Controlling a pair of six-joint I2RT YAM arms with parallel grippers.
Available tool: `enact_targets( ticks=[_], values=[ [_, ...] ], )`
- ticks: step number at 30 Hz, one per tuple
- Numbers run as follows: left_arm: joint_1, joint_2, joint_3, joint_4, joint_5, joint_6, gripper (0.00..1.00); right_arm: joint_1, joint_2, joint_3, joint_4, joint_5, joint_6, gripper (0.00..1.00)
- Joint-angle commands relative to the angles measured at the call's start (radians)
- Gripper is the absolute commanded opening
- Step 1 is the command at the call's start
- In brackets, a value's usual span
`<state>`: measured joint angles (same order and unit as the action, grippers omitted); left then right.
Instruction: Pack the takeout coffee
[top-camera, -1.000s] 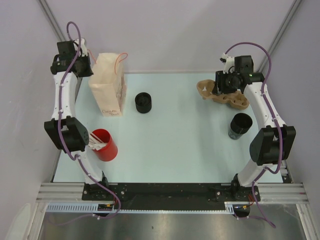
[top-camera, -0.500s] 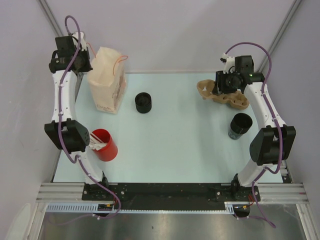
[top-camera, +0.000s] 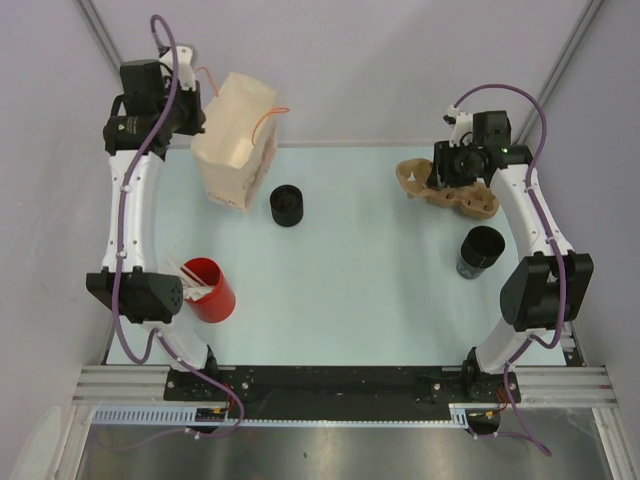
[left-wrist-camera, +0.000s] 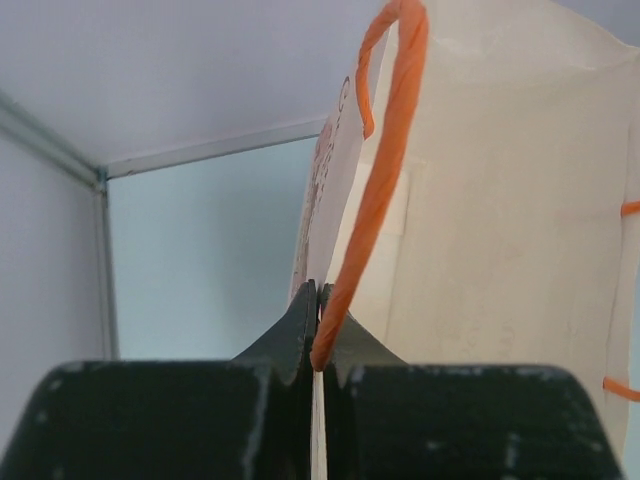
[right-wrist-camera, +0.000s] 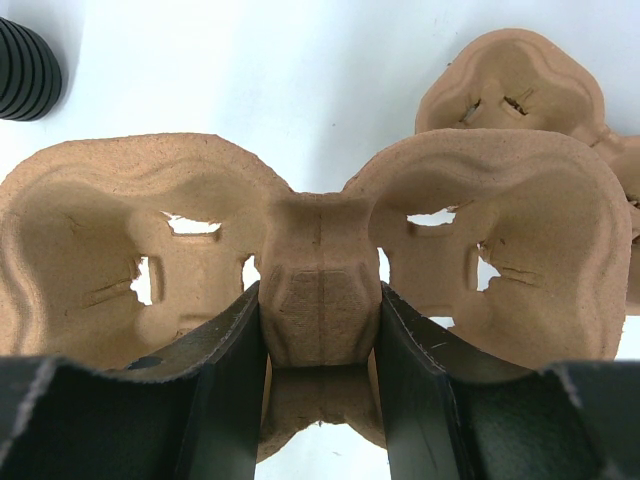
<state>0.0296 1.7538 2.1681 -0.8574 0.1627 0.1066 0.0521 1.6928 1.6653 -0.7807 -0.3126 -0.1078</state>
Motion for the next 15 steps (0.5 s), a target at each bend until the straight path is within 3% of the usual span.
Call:
enact_targets(
  ticks=[1, 15],
  values=[
    [-0.105, -0.111, 0.041, -0.026, 0.052, 0.051, 0.0, -0.012, -0.077, 0.053, 0.0, -0.025, -0.024, 0.27],
    [-0.396, -0.149, 0.088, -0.149, 0.146, 0.074, 0.0, -0.026, -0.274, 0.226, -0.026, -0.118, -0.105, 0.28]
  ],
)
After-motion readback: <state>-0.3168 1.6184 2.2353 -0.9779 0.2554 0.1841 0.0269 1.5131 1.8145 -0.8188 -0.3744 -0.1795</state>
